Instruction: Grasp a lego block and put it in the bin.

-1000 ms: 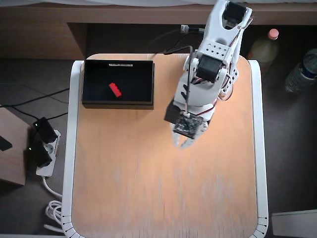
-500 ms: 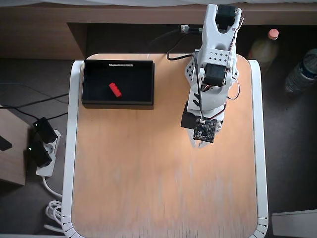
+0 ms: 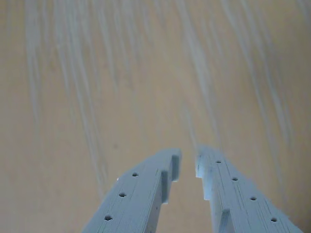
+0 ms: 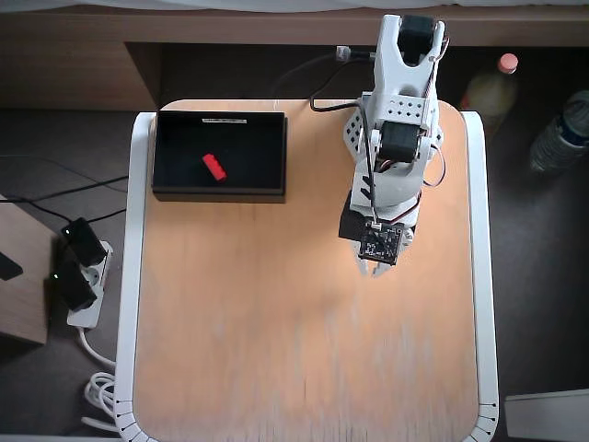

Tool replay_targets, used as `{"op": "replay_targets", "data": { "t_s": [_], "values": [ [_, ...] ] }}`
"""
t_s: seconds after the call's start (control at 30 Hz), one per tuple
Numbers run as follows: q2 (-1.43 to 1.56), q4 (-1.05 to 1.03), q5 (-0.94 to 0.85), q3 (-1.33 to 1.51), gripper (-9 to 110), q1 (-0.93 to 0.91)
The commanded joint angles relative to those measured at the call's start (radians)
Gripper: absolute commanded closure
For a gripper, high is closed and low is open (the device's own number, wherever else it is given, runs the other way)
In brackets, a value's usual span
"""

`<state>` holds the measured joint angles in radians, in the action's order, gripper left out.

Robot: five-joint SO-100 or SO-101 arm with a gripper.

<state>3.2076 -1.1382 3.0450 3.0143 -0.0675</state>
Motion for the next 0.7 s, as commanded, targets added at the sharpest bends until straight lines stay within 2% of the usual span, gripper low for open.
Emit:
{"op": "replay_targets", "data": {
  "t_s": [0.0, 0.2, 0.33, 0.43, 0.67],
  "values": [
    [0.086, 0.031, -0.009, 0.117, 101, 0.018],
    [0.087, -0.054, -0.049, 0.161, 101, 0.018],
    [0.087, -0.189, -0.061, 0.161, 101, 0.018],
    [0.087, -0.189, -0.141, 0.161, 101, 0.018],
    [0.089, -0.189, -0.143, 0.161, 101, 0.037]
  ]
}}
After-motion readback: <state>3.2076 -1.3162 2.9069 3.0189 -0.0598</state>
